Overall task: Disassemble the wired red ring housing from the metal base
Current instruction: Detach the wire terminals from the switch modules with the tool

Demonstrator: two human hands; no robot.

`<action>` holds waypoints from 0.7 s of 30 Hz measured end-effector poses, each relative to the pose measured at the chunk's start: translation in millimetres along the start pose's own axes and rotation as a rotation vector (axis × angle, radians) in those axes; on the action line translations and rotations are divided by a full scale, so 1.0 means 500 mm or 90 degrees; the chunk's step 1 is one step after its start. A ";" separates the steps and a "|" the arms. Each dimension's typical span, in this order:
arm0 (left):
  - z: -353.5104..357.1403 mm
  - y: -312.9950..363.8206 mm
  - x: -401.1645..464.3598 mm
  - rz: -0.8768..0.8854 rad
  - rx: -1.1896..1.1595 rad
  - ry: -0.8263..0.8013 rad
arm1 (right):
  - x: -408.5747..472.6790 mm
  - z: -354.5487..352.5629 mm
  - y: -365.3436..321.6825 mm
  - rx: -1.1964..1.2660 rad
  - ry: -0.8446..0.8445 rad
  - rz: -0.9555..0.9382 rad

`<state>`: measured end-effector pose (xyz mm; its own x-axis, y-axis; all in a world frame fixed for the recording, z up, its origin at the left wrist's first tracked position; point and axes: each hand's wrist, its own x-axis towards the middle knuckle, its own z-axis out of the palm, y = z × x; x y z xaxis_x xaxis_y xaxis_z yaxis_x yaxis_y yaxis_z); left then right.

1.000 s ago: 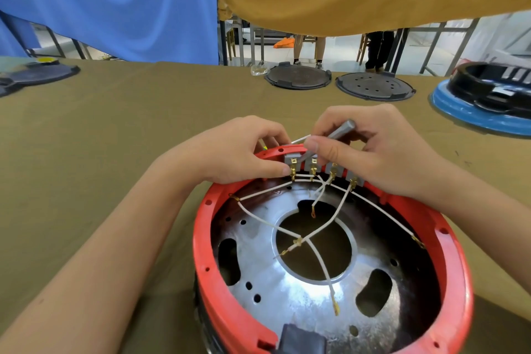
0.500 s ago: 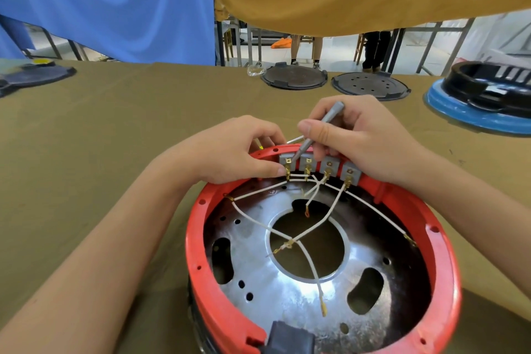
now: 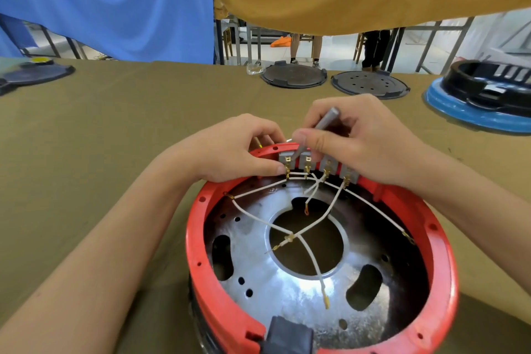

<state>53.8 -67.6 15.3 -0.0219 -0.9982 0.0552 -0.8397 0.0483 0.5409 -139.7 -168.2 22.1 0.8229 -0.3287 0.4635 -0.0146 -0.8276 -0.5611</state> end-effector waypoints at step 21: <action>0.001 -0.005 0.002 -0.010 -0.022 -0.005 | 0.010 0.007 0.020 0.046 0.029 -0.037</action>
<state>55.4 -68.8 13.5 -0.0136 -0.9991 0.0393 -0.8209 0.0336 0.5701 -133.7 -176.4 16.5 0.7943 -0.3034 0.5264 0.0745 -0.8111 -0.5801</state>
